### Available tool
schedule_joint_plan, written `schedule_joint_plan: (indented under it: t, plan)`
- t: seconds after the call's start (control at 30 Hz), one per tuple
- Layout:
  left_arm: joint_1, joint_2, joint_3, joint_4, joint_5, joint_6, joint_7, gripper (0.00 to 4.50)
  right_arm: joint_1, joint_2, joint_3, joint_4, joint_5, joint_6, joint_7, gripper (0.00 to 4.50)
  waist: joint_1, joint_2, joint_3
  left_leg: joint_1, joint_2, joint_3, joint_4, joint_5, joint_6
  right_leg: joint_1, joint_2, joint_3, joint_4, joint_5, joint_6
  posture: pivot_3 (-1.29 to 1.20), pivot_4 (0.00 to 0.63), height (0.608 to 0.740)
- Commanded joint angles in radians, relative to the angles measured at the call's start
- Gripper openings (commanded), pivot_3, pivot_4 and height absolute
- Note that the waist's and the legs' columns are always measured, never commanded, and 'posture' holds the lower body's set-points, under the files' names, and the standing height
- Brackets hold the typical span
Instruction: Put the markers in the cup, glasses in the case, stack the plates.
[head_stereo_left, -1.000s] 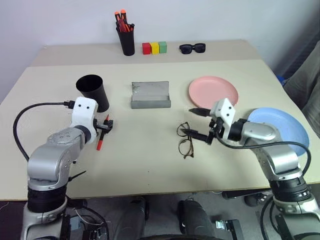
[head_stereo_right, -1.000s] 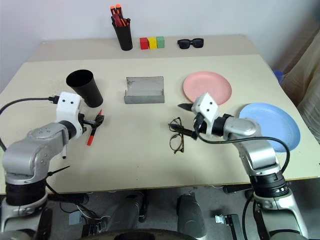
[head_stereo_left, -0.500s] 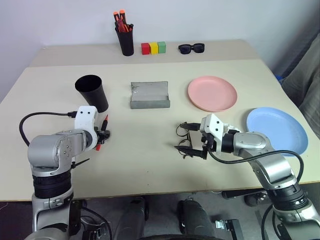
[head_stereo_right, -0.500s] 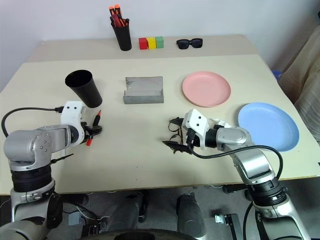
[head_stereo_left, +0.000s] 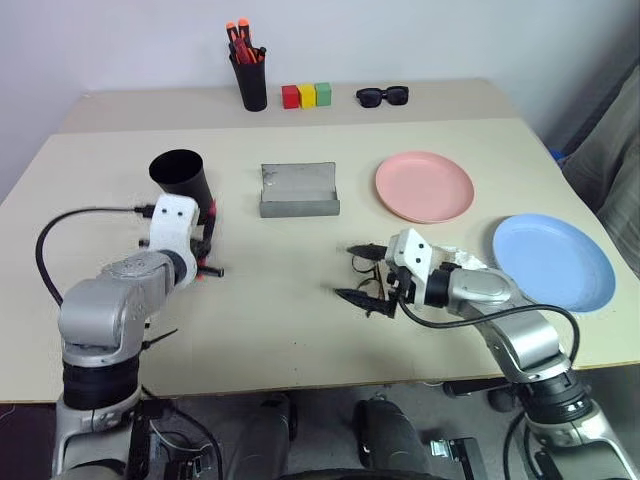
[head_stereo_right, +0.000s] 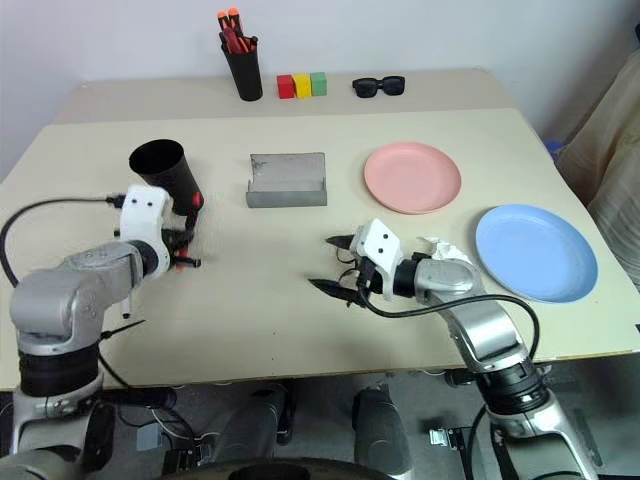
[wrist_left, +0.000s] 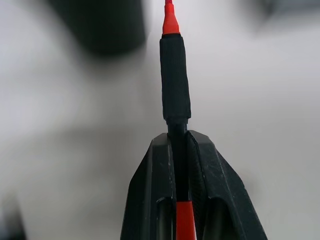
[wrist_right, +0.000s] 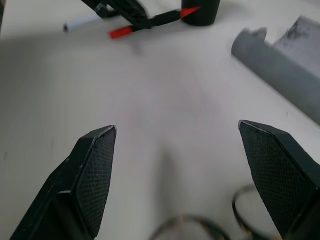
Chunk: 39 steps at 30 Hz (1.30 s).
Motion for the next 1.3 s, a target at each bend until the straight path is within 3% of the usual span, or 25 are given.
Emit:
schedule_joint_plan:
  t: [0.03,0.2,0.47,0.73,1.03,1.17,1.27,1.3]
  plan:
    - [0.022,-0.028,0.027,-0.082,-0.009,-0.294,-0.085,0.04,-0.023,0.034,-0.028,-0.029,0.019,0.008,-0.041,4.00,0.003,0.000,0.000,0.000,0.000,0.000,0.000,0.000,0.000,0.000,0.000,0.000,0.000,0.000,0.000,0.00,0.150,0.740]
    - [-0.063,-0.101,0.073,0.034,0.077,-0.516,0.032,0.04,-0.071,0.134,-0.068,0.004,0.029,-0.004,-0.147,4.00,0.020,0.000,0.000,0.000,0.000,0.000,0.000,0.000,0.000,0.001,-0.001,0.000,-0.001,0.000,0.000,0.00,0.150,0.740]
    - [-0.177,-0.107,0.058,0.325,0.320,-0.824,0.250,0.04,-0.149,0.287,-0.085,0.039,0.052,-0.076,-0.218,4.00,0.019,0.000,0.000,0.000,-0.003,0.004,0.000,0.000,0.001,0.000,0.001,0.000,0.000,0.003,0.004,0.00,0.150,0.740]
    - [-0.243,-0.164,0.053,0.563,0.335,-1.050,0.303,0.04,-0.174,0.352,-0.055,0.060,0.047,-0.100,-0.230,4.00,0.021,0.000,0.000,0.000,-0.003,0.003,0.000,0.001,0.000,0.001,0.002,-0.001,0.001,0.003,0.004,0.00,0.150,0.740]
    - [-0.250,-0.189,0.033,0.665,0.342,-1.136,0.288,0.04,-0.159,0.357,-0.043,0.046,0.049,-0.103,-0.230,4.00,0.012,0.000,0.000,0.000,-0.003,0.003,0.000,0.001,0.001,0.000,0.002,-0.001,0.002,0.004,0.006,0.00,0.150,0.740]
    - [-0.242,-0.199,0.033,0.667,0.351,-1.137,0.299,1.59,-0.156,0.360,-0.039,0.043,0.051,-0.101,-0.231,4.00,0.012,0.000,0.000,0.000,-0.003,0.003,0.000,0.001,0.000,0.000,0.002,-0.001,0.002,0.004,0.006,0.00,0.150,0.740]
    - [-0.239,-0.202,0.038,0.662,0.350,-1.131,0.304,3.11,-0.156,0.361,-0.037,0.043,0.052,-0.100,-0.231,4.00,0.012,0.000,0.000,0.000,-0.003,0.003,0.000,0.001,0.000,0.000,0.002,-0.001,0.002,0.004,0.006,0.00,0.150,0.740]
    - [-0.238,-0.203,0.040,0.660,0.348,-1.129,0.305,3.11,-0.156,0.362,-0.036,0.043,0.052,-0.099,-0.231,4.00,0.012,0.000,0.000,0.000,-0.003,0.003,0.000,0.001,0.000,0.000,0.002,-0.001,0.002,0.004,0.006,0.00,0.150,0.740]
